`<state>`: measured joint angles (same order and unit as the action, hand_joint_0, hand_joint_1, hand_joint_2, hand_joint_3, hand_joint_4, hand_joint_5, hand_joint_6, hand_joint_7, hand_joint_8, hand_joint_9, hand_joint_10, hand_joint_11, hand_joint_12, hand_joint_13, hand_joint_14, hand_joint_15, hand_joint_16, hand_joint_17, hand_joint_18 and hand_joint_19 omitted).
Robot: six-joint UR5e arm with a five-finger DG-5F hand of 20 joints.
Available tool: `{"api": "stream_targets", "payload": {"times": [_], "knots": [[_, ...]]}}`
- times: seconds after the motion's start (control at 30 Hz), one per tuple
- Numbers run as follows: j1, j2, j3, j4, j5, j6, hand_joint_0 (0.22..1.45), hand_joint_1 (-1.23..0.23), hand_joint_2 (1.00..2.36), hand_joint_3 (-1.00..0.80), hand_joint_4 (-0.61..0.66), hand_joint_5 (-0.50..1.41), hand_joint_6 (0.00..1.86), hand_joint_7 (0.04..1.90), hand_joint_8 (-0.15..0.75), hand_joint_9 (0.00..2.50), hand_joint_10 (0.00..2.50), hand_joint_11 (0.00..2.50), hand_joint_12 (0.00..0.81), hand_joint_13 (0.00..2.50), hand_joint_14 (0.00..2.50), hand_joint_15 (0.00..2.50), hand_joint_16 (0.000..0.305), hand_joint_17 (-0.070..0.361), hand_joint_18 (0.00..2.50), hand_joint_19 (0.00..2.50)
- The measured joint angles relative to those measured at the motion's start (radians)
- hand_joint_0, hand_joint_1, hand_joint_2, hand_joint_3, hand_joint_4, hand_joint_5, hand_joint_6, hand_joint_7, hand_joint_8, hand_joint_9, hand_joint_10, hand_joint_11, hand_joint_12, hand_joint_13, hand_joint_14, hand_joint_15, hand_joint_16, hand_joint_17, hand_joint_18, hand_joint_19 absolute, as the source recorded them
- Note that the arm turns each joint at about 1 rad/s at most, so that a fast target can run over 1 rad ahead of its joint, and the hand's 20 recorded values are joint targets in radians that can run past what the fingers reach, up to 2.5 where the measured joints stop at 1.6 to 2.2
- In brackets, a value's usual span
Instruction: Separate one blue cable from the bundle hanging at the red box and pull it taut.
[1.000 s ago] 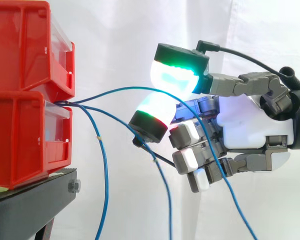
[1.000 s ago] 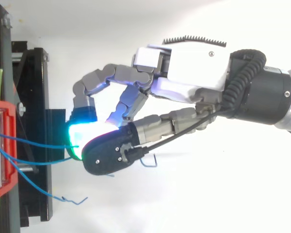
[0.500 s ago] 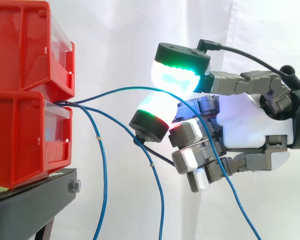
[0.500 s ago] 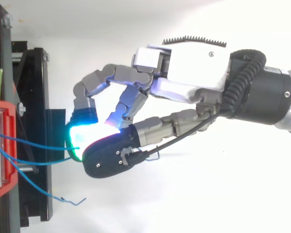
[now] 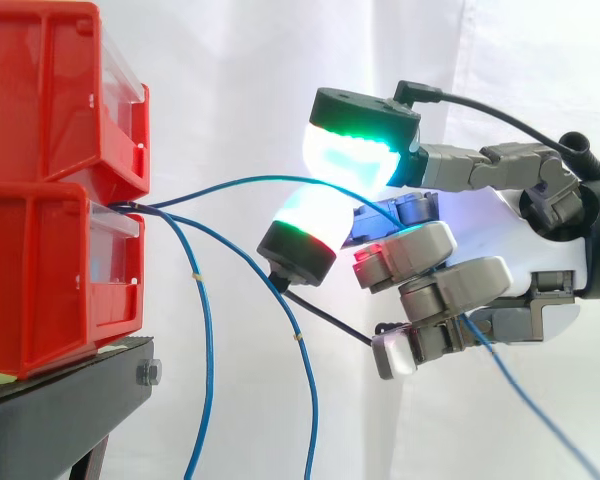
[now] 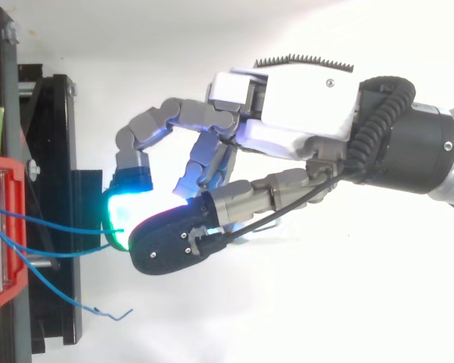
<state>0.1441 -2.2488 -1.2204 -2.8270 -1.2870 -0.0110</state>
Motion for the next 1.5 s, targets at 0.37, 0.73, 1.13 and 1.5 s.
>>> {"api": "stream_targets", "payload": {"times": [0.37, 0.73, 1.13, 1.5], "knots": [[0.000, 0.000, 0.000, 0.000, 0.001, 0.002, 0.68, -0.73, 1.02, -0.18, 0.08, -0.21, 0.87, 1.06, 0.300, 1.11, 0.70, 1.58, 0.357, 1.24, 1.85, 1.53, 0.042, 0.095, 1.30, 1.17], [0.000, 0.000, -0.001, -0.003, 0.003, 0.003, 0.66, -0.69, 1.02, -0.25, 0.16, -0.21, 0.86, 1.08, 0.303, 1.09, 0.68, 1.58, 0.357, 1.17, 2.09, 1.40, 0.044, 0.098, 1.33, 1.19], [0.000, 0.000, -0.001, -0.003, 0.011, 0.003, 0.64, -0.65, 1.02, -0.30, 0.18, -0.21, 0.86, 1.06, 0.303, 1.09, 0.61, 1.60, 0.360, 1.18, 2.04, 1.41, 0.044, 0.099, 1.31, 1.19], [0.000, 0.000, -0.001, -0.003, 0.011, 0.003, 0.62, -0.64, 1.01, -0.37, 0.19, -0.21, 0.86, 1.04, 0.312, 1.10, 0.60, 1.61, 0.368, 1.18, 2.04, 1.42, 0.045, 0.101, 1.31, 1.19]]}}
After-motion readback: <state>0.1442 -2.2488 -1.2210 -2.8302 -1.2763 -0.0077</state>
